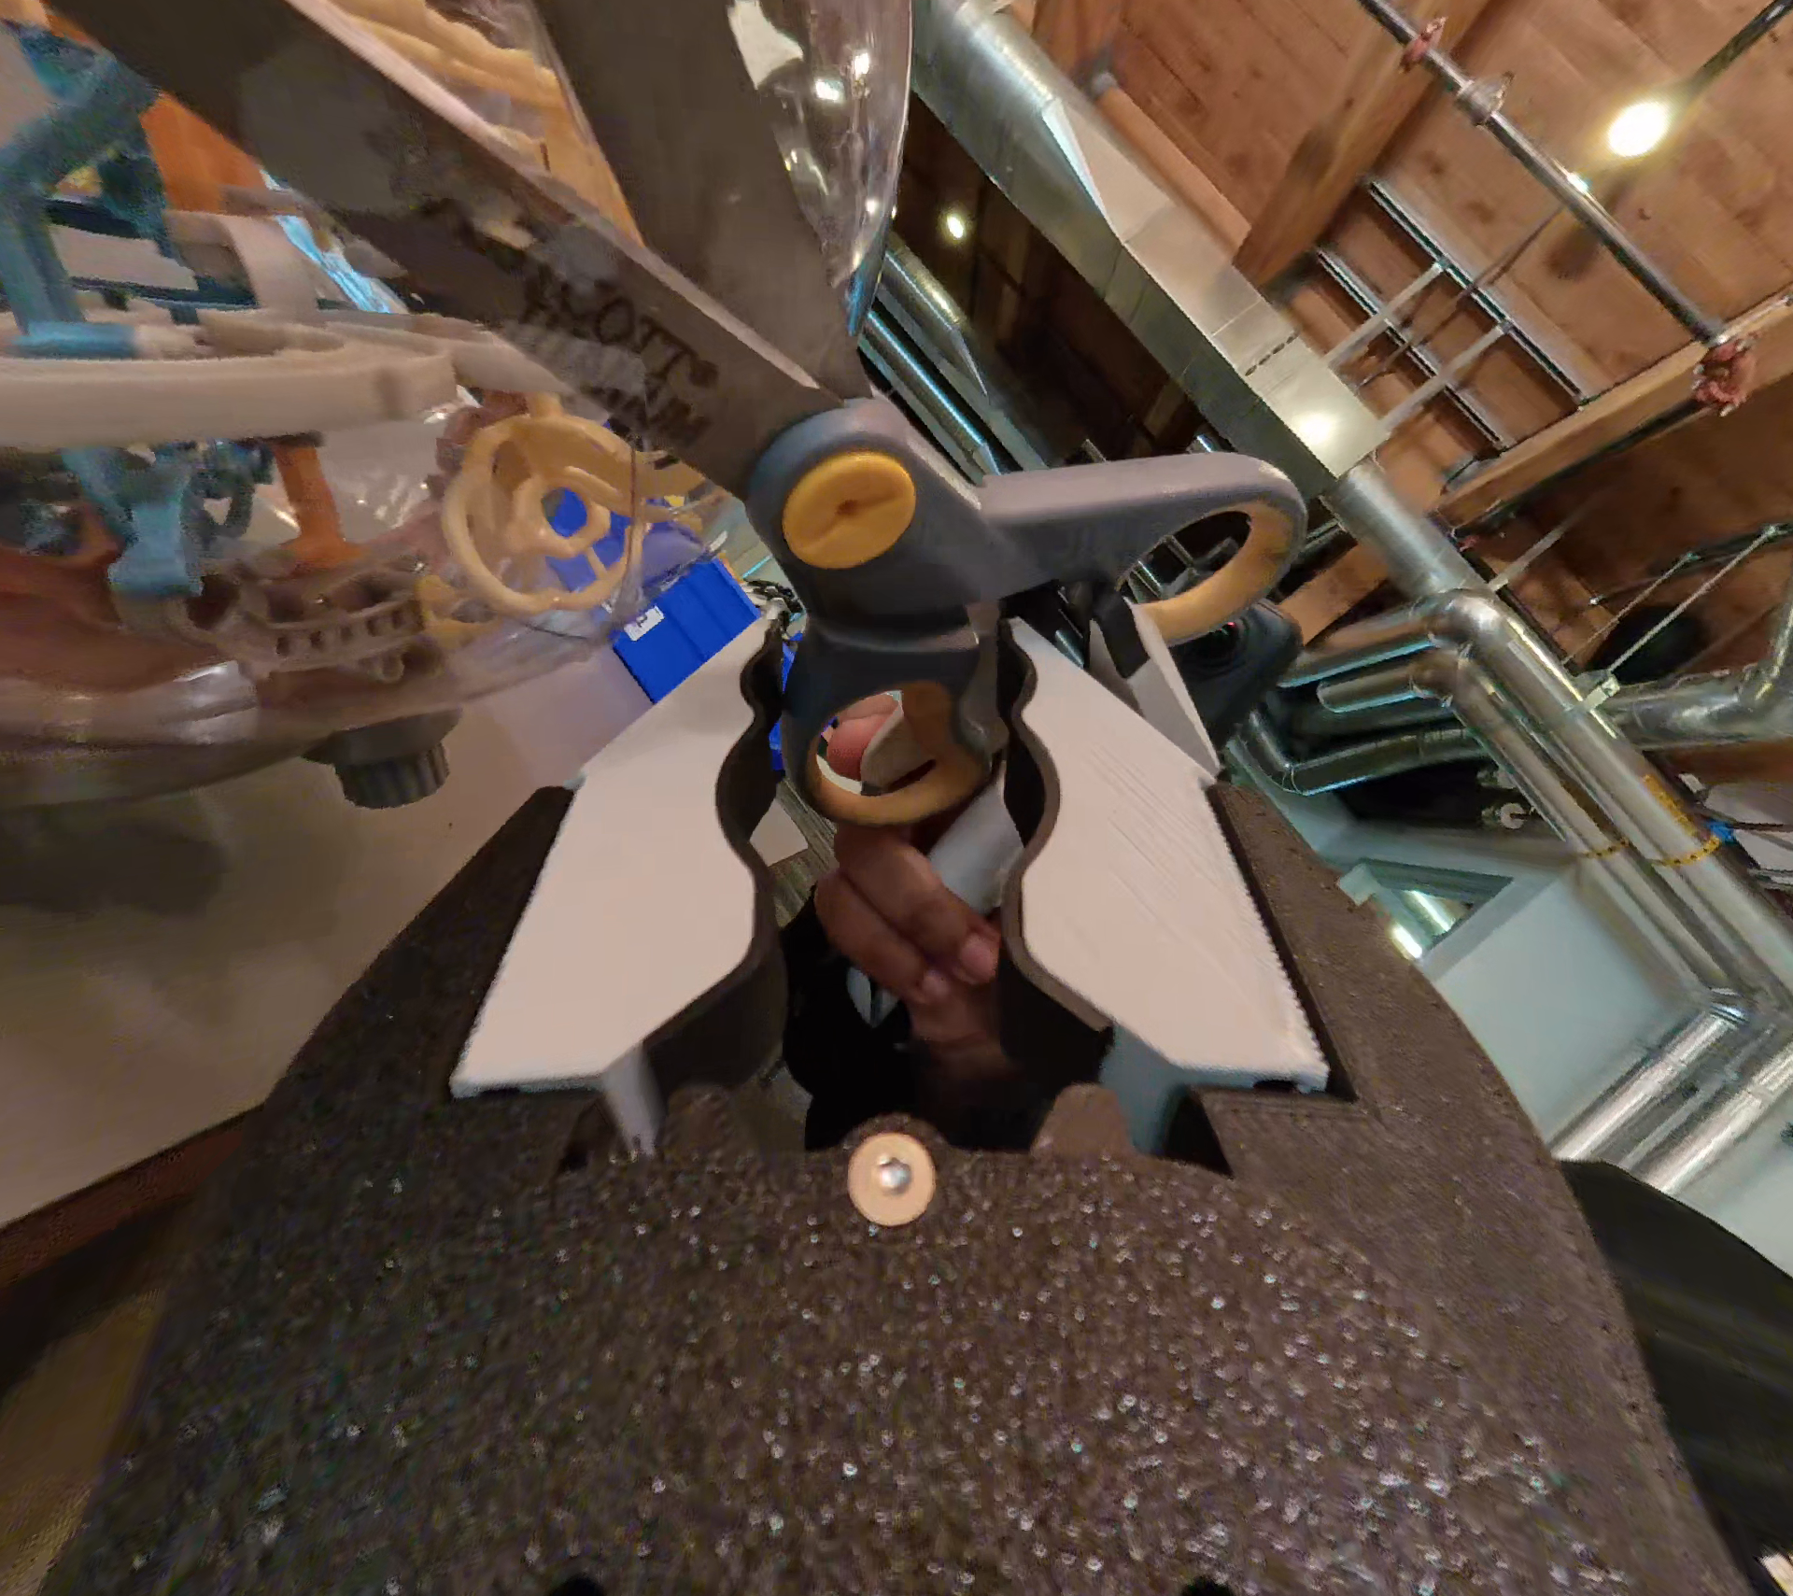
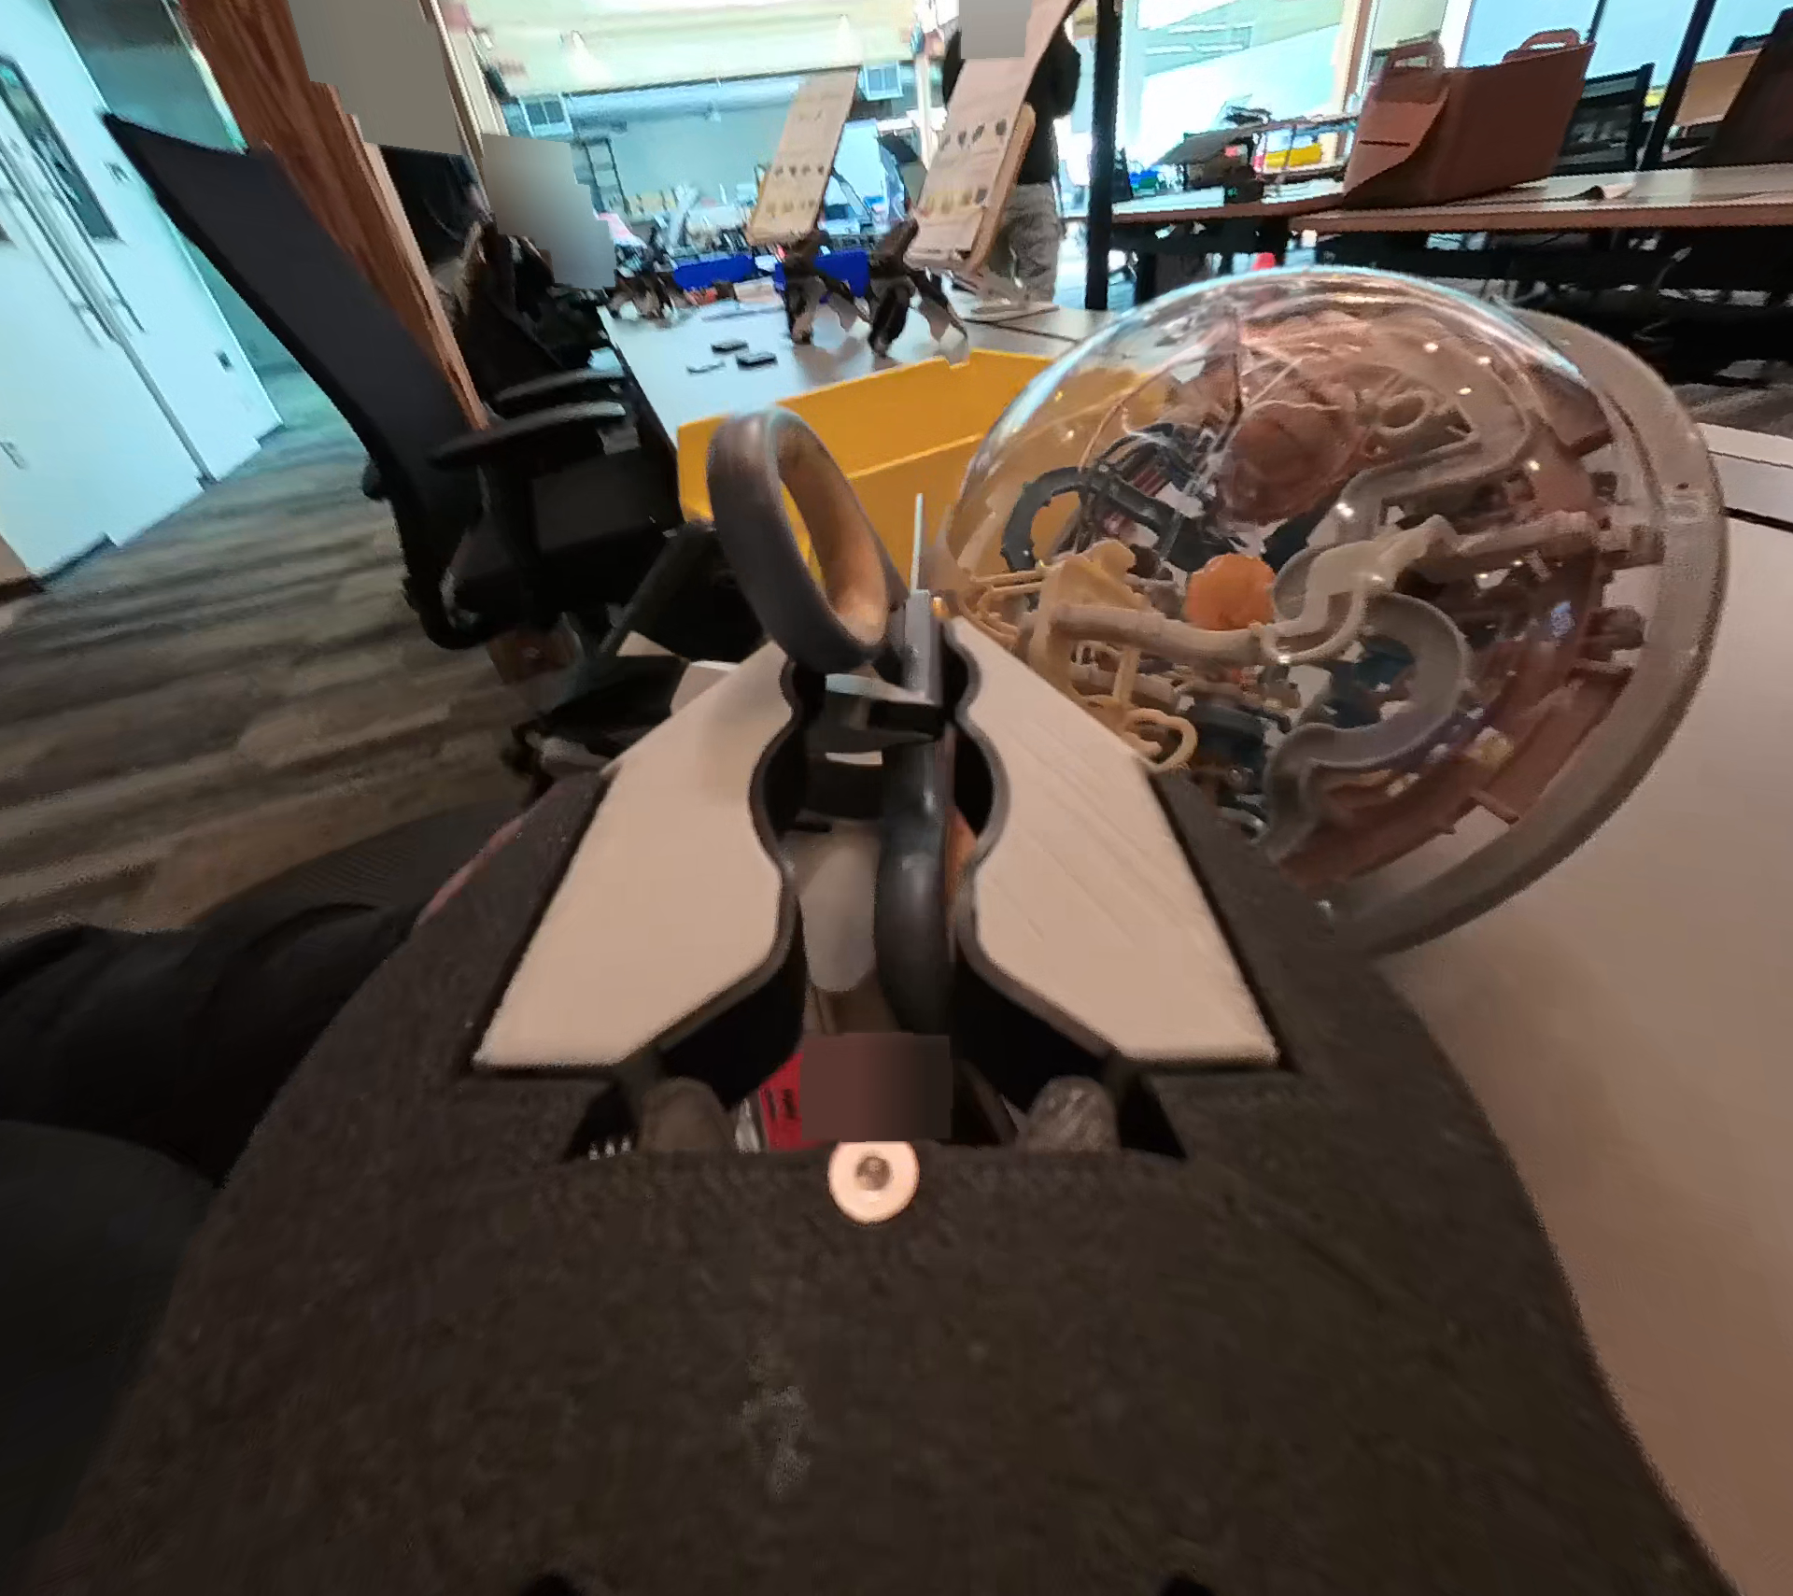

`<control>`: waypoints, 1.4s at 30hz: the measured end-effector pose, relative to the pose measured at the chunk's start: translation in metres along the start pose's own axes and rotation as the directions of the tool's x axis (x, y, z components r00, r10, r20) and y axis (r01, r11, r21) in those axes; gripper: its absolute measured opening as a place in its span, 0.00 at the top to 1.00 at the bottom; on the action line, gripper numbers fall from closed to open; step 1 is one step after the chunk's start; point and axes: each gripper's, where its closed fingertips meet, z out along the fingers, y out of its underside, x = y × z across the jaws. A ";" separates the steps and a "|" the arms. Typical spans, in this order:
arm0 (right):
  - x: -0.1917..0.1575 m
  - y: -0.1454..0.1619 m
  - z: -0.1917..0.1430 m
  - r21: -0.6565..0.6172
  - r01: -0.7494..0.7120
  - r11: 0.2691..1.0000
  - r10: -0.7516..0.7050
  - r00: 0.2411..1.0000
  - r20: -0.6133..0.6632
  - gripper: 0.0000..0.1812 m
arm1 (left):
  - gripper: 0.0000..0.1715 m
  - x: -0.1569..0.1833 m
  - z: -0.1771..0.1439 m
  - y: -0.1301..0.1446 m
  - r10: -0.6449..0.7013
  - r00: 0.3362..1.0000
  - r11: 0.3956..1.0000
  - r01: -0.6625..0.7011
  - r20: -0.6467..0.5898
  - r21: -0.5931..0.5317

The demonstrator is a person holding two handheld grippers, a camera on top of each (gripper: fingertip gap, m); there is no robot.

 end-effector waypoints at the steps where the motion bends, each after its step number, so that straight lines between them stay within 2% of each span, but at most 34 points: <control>1: -0.001 0.003 0.001 -0.023 0.022 0.999 -0.023 1.000 -0.014 0.87 | 0.78 -0.001 -0.002 0.000 -0.001 1.000 1.000 0.000 0.008 0.010; 6: -0.008 0.006 0.000 -0.047 0.105 0.993 -0.107 0.994 -0.038 0.88 | 0.79 0.005 -0.007 0.004 -0.023 0.999 1.000 0.023 -0.043 0.006; 15: -0.011 0.013 -0.010 -0.079 0.012 0.997 -0.006 0.997 0.075 0.87 | 0.80 0.003 -0.005 0.013 0.062 0.997 0.993 -0.065 -0.037 -0.096; 18: -0.023 0.013 -0.021 -0.090 0.009 0.996 0.010 0.976 0.219 0.75 | 0.80 0.000 -0.003 0.017 0.101 0.995 0.985 -0.103 -0.021 -0.137; 20: -0.028 0.003 -0.035 -0.039 -0.045 0.998 0.055 0.948 0.314 0.73 | 0.80 -0.003 -0.003 0.019 0.133 0.991 0.978 -0.131 -0.003 -0.160; 22: -0.019 -0.012 -0.050 0.025 -0.138 0.990 0.120 0.928 0.353 0.71 | 0.80 -0.006 -0.004 0.021 0.153 0.988 0.973 -0.152 -0.003 -0.174; 24: 0.005 -0.024 -0.062 0.078 -0.264 0.961 0.223 0.912 0.344 0.70 | 0.80 -0.009 -0.006 0.021 0.174 0.985 0.969 -0.171 -0.004 -0.180; 26: 0.031 -0.023 -0.068 0.086 -0.397 0.914 0.353 0.882 0.312 0.69 | 0.80 -0.012 -0.008 0.022 0.195 0.981 0.963 -0.191 0.001 -0.190; 28: 0.046 -0.010 -0.065 0.049 -0.495 0.867 0.463 0.839 0.284 0.63 | 0.80 -0.016 -0.009 0.025 0.232 0.973 0.948 -0.223 0.015 -0.227; 32: 0.043 0.019 -0.047 -0.109 -0.650 0.752 0.648 0.700 0.300 0.61 | 0.80 -0.026 -0.013 0.037 0.326 0.945 0.894 -0.297 0.033 -0.337; 34: 0.032 0.041 -0.037 -0.205 -0.624 0.754 0.657 0.703 0.273 0.60 | 0.80 -0.028 -0.015 0.041 0.354 0.935 0.873 -0.318 0.032 -0.370; 36: 0.016 0.052 -0.033 -0.289 -0.605 0.742 0.670 0.679 0.299 0.59 | 0.80 -0.030 -0.015 0.043 0.382 0.923 0.858 -0.338 0.041 -0.387; 38: 0.008 0.051 -0.033 -0.313 -0.612 0.726 0.687 0.648 0.328 0.55 | 0.80 -0.031 -0.016 0.045 0.409 0.911 0.840 -0.352 0.054 -0.413; 42: 0.004 0.061 -0.040 -0.379 -0.566 0.732 0.677 0.667 0.310 0.55 | 0.80 -0.034 -0.019 0.055 0.451 0.891 0.787 -0.370 0.051 -0.494</control>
